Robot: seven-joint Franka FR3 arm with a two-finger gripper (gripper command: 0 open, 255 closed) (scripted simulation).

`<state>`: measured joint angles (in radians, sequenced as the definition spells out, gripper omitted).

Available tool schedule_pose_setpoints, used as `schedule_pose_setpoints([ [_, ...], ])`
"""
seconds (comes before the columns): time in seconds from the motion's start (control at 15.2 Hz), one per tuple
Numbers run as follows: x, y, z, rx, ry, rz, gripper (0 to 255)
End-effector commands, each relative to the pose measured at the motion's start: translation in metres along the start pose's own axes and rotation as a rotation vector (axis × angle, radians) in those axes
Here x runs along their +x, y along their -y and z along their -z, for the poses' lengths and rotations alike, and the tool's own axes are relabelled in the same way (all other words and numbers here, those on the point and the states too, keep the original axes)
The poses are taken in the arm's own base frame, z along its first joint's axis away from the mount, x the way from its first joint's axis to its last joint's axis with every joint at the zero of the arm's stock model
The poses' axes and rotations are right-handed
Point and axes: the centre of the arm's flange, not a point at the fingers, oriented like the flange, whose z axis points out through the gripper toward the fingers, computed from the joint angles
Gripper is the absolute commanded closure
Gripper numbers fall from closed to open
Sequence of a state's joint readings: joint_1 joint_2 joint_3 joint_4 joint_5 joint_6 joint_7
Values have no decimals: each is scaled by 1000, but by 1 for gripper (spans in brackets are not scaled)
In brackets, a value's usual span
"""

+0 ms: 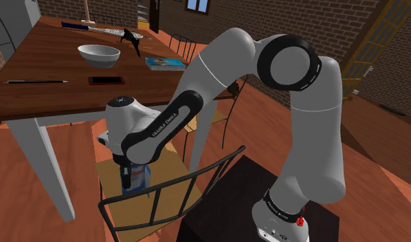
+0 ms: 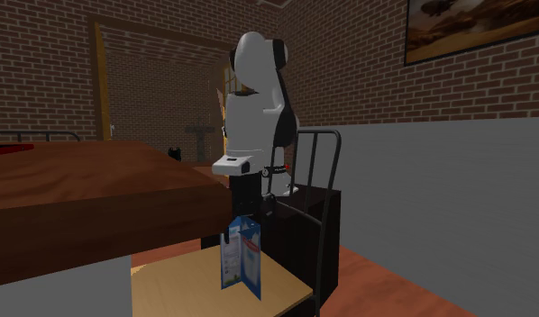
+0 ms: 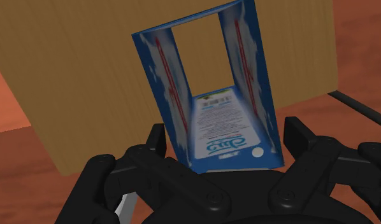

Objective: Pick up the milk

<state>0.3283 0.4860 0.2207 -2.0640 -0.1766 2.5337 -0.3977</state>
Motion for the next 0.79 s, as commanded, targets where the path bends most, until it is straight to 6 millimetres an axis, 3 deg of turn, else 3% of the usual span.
schedule_pose_setpoints([
  [0.0,0,-1,-8,0,0,0,0],
  [0.07,0,-1,-8,0,0,0,0],
  [0.13,0,0,-8,0,0,0,255],
  [0.73,0,-1,-8,0,0,0,255],
])
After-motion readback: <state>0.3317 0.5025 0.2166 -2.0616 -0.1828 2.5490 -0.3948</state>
